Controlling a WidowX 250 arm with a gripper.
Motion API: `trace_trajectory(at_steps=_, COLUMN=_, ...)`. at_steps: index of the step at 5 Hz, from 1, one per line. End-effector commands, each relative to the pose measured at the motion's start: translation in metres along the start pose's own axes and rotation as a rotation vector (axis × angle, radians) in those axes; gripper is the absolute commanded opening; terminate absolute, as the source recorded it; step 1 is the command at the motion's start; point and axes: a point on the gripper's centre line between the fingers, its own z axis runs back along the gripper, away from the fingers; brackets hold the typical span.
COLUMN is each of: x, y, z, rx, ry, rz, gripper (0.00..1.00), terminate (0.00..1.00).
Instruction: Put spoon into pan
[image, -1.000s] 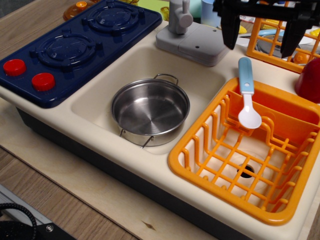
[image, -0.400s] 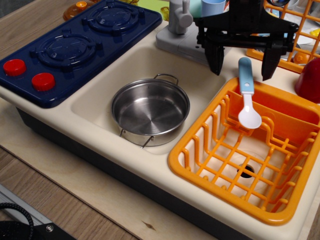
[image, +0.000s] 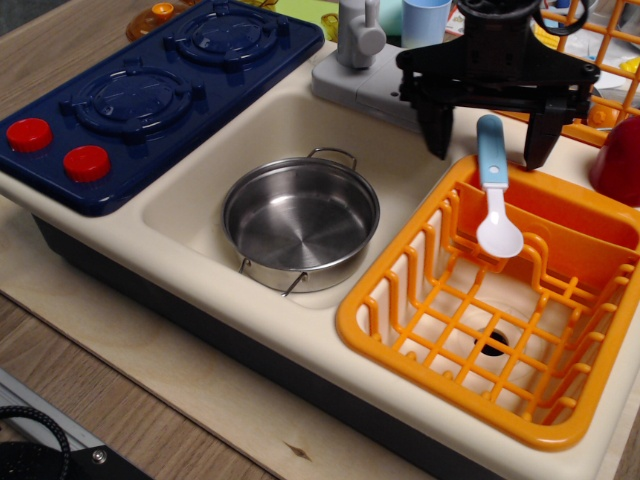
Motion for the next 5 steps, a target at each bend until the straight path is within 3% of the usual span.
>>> trace_trajectory(at_steps=1, x=0.006, y=0.000, z=0.009, rx=0.021, ry=-0.023, rz=-0.022, gripper=0.00, terminate=0.00)
trace_trajectory(at_steps=3, x=0.021, y=0.014, z=0.029, rx=0.043, ry=0.028, rz=-0.076, gripper=0.00, terminate=0.00)
trace_trajectory(at_steps=5, x=0.014, y=0.047, z=0.046, rx=0.090, ry=0.008, rz=-0.180, gripper=0.00, terminate=0.00)
